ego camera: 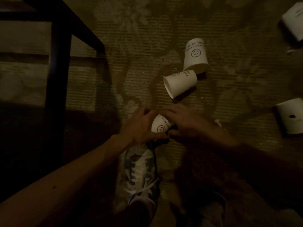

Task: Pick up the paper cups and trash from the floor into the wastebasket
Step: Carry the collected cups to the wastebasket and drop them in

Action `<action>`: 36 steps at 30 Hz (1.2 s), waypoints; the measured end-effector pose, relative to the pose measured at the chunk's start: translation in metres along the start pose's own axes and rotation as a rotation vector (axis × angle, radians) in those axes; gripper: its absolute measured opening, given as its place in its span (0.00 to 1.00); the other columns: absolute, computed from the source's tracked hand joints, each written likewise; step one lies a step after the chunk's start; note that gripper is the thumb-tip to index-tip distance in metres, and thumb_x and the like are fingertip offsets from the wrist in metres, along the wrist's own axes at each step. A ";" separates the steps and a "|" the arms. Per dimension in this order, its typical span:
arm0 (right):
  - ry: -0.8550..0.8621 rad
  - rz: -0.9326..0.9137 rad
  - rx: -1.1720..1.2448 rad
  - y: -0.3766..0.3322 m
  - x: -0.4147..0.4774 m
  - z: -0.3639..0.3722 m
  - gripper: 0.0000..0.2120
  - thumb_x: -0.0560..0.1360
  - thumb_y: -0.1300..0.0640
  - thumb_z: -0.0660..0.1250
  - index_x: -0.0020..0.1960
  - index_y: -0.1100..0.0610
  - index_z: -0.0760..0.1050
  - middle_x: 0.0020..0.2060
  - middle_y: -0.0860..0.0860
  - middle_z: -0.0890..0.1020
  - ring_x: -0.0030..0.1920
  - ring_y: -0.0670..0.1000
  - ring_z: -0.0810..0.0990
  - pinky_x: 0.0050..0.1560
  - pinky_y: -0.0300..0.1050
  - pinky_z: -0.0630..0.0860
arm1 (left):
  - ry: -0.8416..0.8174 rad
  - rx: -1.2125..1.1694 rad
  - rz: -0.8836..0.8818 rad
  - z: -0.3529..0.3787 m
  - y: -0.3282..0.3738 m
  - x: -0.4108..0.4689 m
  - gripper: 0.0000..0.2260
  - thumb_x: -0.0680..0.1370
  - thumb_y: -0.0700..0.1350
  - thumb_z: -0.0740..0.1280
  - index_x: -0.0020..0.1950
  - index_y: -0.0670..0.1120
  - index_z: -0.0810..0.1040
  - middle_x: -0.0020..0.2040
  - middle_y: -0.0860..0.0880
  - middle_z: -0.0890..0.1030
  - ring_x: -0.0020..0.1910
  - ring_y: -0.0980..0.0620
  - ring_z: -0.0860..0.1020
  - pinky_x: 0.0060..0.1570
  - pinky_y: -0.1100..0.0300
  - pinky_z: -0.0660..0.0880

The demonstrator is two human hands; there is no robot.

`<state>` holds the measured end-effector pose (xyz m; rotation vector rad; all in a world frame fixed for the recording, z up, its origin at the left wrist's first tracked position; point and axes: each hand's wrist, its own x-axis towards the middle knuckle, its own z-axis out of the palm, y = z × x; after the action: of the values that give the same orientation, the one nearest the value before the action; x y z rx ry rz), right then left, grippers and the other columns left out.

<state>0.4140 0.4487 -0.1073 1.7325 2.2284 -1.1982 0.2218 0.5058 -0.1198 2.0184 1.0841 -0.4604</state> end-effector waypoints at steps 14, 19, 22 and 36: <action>0.113 0.018 0.120 0.039 -0.014 -0.011 0.37 0.63 0.33 0.74 0.67 0.47 0.70 0.59 0.46 0.79 0.55 0.45 0.76 0.48 0.37 0.72 | -0.147 -0.289 0.101 -0.046 0.046 0.037 0.30 0.63 0.51 0.83 0.61 0.55 0.75 0.55 0.55 0.80 0.52 0.58 0.80 0.49 0.60 0.81; 0.209 0.095 0.289 0.041 -0.031 -0.007 0.41 0.61 0.34 0.76 0.69 0.47 0.67 0.58 0.44 0.77 0.53 0.44 0.75 0.48 0.38 0.72 | -0.166 -0.275 0.178 -0.052 0.080 0.040 0.31 0.62 0.54 0.82 0.60 0.56 0.71 0.54 0.55 0.79 0.50 0.59 0.80 0.47 0.59 0.82; 0.254 0.156 0.452 0.050 -0.039 -0.006 0.40 0.61 0.35 0.76 0.68 0.45 0.67 0.54 0.40 0.75 0.51 0.41 0.76 0.46 0.39 0.74 | -0.094 -0.314 0.216 -0.052 0.089 0.040 0.31 0.63 0.57 0.80 0.62 0.57 0.72 0.56 0.58 0.77 0.51 0.63 0.78 0.47 0.66 0.80; 0.620 0.382 1.276 0.071 -0.049 0.001 0.13 0.67 0.50 0.77 0.49 0.50 0.80 0.40 0.46 0.86 0.39 0.46 0.85 0.36 0.41 0.82 | 0.288 0.003 0.118 -0.044 0.077 0.100 0.30 0.76 0.59 0.69 0.72 0.47 0.66 0.66 0.46 0.75 0.55 0.54 0.72 0.49 0.58 0.68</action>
<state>0.4916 0.4134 -0.1214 3.0529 1.0081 -2.4612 0.3402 0.5684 -0.1188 2.1830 1.1247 -0.1113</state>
